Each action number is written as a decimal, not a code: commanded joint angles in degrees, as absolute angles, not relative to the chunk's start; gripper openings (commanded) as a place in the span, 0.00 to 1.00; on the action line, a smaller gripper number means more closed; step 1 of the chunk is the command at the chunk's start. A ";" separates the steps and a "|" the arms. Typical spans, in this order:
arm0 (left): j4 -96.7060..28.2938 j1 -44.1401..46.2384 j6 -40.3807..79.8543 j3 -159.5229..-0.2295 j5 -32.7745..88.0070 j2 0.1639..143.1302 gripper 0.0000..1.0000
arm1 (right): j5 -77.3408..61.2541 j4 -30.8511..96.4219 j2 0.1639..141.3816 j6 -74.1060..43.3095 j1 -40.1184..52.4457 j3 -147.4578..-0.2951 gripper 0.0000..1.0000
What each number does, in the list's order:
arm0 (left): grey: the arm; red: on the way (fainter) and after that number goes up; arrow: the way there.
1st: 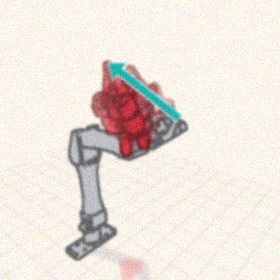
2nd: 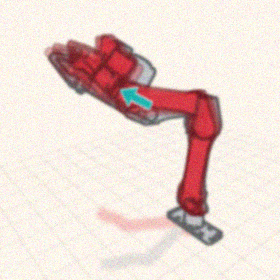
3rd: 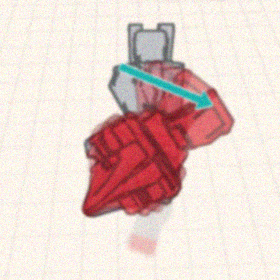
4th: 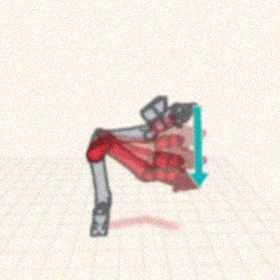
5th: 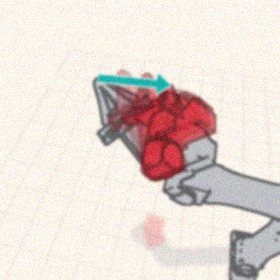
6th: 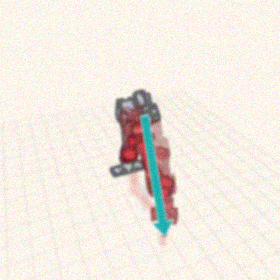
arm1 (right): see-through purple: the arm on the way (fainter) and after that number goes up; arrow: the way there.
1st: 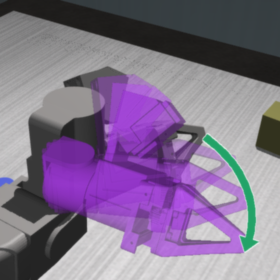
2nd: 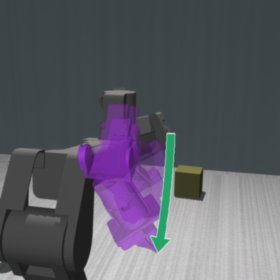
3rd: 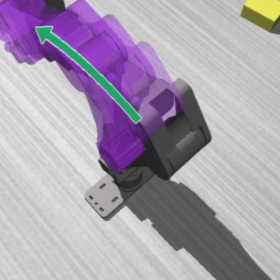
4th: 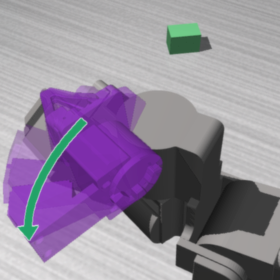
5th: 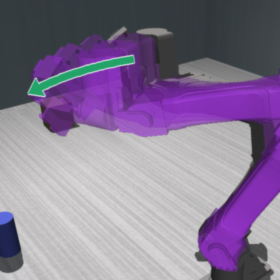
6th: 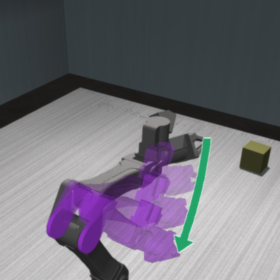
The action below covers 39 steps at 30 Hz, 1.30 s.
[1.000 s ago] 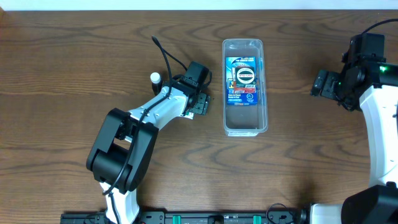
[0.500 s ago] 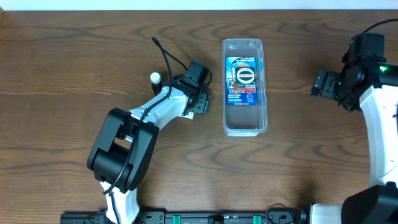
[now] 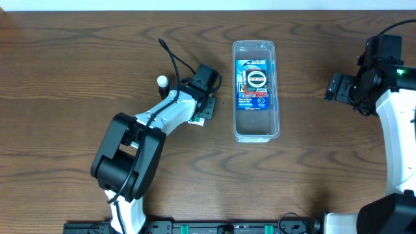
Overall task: Pack container
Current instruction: 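Close the left gripper on the tube box and lift it, then carry the tube box into the container and lower it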
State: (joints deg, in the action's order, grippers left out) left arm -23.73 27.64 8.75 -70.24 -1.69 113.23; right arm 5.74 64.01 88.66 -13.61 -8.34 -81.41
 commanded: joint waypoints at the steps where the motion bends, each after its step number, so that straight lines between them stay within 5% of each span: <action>1: -25.43 27.55 8.36 -70.37 -2.17 110.30 0.54 | 5.56 64.03 88.84 -14.31 -8.62 -81.52 0.99; 22: -30.48 40.42 13.41 -70.54 -2.13 84.90 0.47 | 5.56 64.05 88.84 -14.31 -8.62 -81.52 0.99; 39: -17.12 50.57 38.39 -70.89 -10.11 86.67 0.47 | 5.56 64.03 88.84 -14.31 -8.62 -81.52 0.99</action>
State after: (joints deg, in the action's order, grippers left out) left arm -17.93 50.57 30.37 -70.17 -5.45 85.78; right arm 5.72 64.03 88.66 -13.61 -8.34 -81.38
